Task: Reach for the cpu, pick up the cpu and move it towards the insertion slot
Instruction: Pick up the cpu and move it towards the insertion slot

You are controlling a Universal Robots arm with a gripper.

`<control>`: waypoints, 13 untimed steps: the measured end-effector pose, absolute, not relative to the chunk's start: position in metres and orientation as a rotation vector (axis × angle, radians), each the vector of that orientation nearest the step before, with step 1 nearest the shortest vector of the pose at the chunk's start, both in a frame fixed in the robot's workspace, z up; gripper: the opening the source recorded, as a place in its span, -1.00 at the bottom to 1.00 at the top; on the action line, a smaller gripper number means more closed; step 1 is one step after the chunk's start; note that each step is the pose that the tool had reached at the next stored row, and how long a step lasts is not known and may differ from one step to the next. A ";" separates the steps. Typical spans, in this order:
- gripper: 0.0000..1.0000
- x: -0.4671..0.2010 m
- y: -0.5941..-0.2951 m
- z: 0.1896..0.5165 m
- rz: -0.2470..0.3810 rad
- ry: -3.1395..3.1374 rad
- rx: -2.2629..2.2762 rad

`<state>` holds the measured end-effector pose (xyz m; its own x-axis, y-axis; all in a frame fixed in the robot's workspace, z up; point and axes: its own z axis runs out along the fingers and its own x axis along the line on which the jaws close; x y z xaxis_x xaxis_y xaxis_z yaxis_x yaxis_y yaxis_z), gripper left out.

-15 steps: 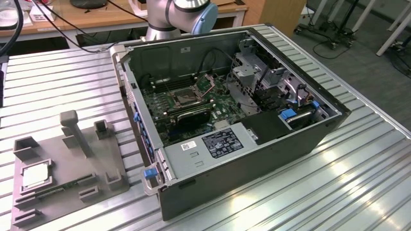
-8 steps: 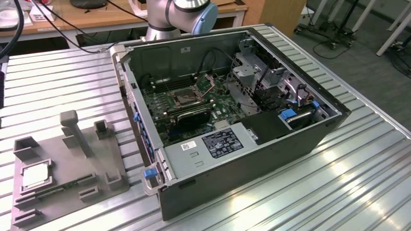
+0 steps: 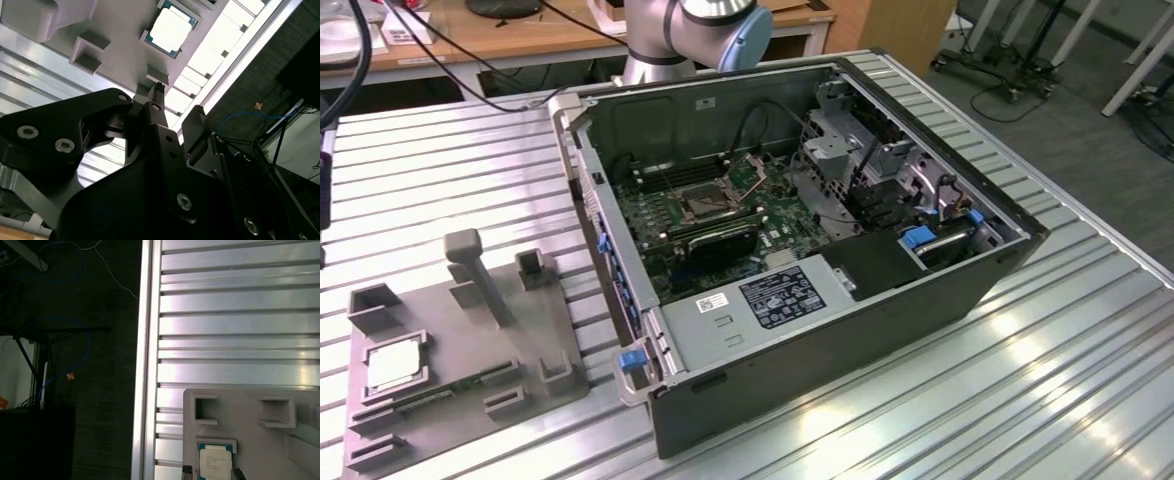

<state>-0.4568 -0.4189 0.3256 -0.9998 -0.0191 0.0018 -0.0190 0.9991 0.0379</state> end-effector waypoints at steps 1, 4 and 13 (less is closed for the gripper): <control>-0.17 -0.457 -0.419 0.325 -0.059 -3.139 0.030; -0.17 -0.457 -0.419 0.324 -0.059 -3.139 0.030; -0.17 -0.457 -0.419 0.324 -0.060 -3.141 0.030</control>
<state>-0.4568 -0.4194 0.3240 -0.9998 -0.0192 -0.0002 -0.0192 0.9991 0.0379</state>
